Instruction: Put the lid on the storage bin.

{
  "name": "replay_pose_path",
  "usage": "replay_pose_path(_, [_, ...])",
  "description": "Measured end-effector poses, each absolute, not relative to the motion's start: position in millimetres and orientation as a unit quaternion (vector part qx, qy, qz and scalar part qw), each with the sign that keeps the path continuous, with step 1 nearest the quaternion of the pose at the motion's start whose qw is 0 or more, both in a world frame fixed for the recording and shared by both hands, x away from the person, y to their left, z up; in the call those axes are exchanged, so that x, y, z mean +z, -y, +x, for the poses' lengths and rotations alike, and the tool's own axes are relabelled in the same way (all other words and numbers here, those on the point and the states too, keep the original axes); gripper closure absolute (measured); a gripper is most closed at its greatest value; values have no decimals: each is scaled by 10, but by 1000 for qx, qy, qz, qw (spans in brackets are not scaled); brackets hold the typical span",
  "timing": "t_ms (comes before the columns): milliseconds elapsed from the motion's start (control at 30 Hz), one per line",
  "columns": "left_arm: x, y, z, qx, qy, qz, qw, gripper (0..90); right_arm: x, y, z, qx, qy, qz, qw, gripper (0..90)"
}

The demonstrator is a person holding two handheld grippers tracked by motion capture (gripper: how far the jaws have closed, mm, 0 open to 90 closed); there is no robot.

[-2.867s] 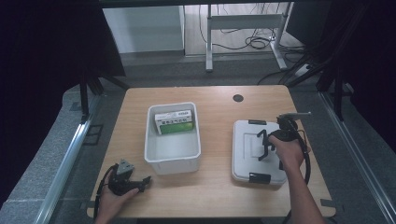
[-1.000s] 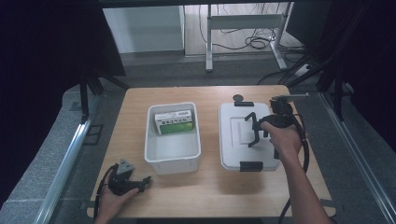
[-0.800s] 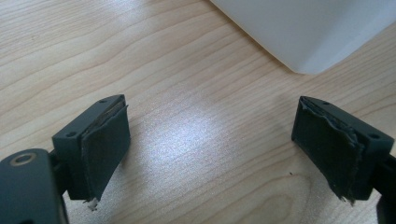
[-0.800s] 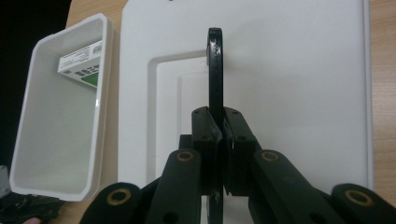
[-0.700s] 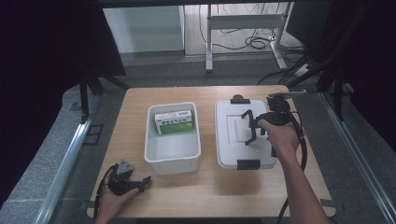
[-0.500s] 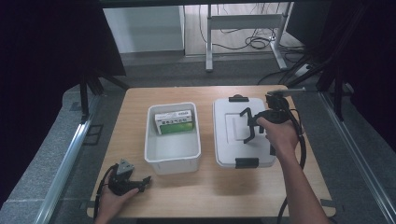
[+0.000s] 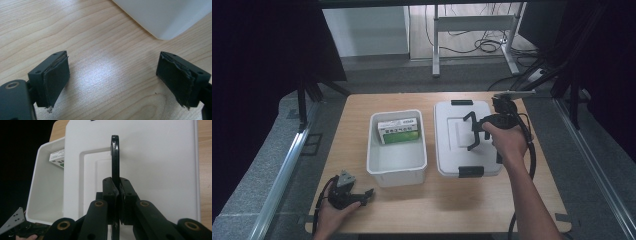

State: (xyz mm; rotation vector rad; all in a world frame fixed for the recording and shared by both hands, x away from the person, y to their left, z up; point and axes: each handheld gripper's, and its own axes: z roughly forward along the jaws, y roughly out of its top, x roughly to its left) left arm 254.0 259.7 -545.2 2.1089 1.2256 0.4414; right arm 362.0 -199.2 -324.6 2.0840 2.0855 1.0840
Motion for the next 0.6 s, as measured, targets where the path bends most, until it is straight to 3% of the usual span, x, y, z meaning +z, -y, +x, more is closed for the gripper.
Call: replay_pose_path(600, [-5451, -2600, 2539, 168, -467, 806, 324, 114, -3111, 1821, 3638, 362, -663, 655, -15, 853])
